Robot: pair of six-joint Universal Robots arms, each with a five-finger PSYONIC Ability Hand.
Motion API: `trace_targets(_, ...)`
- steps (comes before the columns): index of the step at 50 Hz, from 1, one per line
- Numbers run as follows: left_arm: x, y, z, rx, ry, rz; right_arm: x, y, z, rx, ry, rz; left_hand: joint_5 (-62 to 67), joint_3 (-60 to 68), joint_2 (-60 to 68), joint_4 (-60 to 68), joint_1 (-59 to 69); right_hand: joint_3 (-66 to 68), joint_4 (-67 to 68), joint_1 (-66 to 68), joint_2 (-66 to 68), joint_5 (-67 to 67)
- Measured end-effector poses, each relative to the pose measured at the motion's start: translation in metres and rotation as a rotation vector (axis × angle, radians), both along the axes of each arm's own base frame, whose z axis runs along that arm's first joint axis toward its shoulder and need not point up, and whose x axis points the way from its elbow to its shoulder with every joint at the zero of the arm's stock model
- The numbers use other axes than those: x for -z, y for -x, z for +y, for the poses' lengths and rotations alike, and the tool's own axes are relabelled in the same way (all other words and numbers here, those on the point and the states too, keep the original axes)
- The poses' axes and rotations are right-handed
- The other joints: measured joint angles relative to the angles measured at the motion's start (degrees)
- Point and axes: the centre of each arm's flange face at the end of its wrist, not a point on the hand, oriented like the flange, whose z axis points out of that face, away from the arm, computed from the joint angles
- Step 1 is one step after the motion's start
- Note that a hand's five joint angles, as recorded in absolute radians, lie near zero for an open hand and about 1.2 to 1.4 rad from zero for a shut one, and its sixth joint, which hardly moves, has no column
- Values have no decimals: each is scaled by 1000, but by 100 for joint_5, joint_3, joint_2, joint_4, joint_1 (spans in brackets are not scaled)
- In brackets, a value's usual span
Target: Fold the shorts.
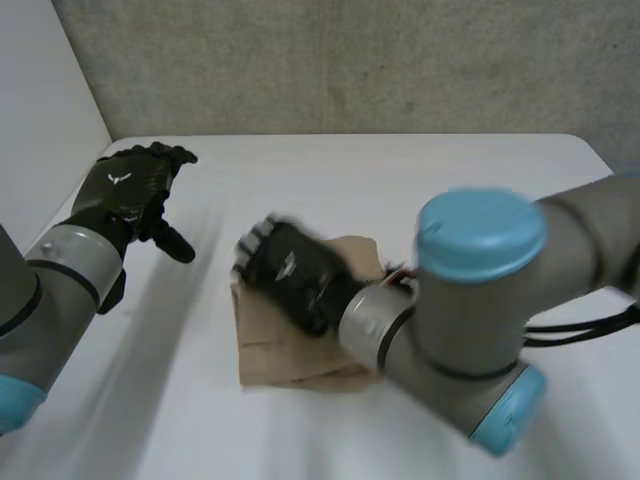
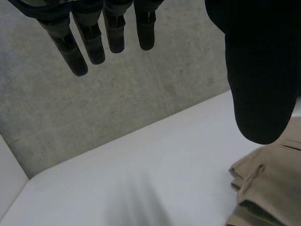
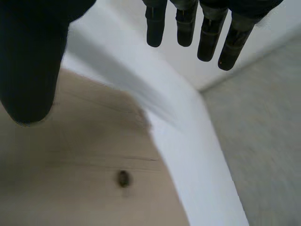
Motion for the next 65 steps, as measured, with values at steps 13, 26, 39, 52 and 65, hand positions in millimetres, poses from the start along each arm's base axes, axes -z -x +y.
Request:
trace_targets(13, 40, 60, 10, 122, -111, -1, -6, 42, -80, 352, -509, -309, 0, 0, 0, 0, 0, 0, 0, 0, 0, 0)
trace_targets(26, 110, 82, 33, 101, -302, -134, 65, 48, -88, 461, -660, -96, 0, 0, 0, 0, 0, 0, 0, 0, 0, 0)
trace_targets(39, 113, 83, 30, 115, -356, -191, 70, 56, -82, 478, -500, 28, 0, 0, -72, 1, -186, -170, 0, -218, 0, 0)
trace_targets(52, -15, 75, 13, 118, -77, 18, -54, 79, -95, 613, -258, -367, 0, 0, -72, 0, -186, -170, 0, -218, 0, -28)
trace_targets(65, -117, 2, 5, 6, 24, 171, -147, 152, -92, 870, -117, -512, -46, -110, -106, 0, -186, -170, 0, -218, 0, -28)
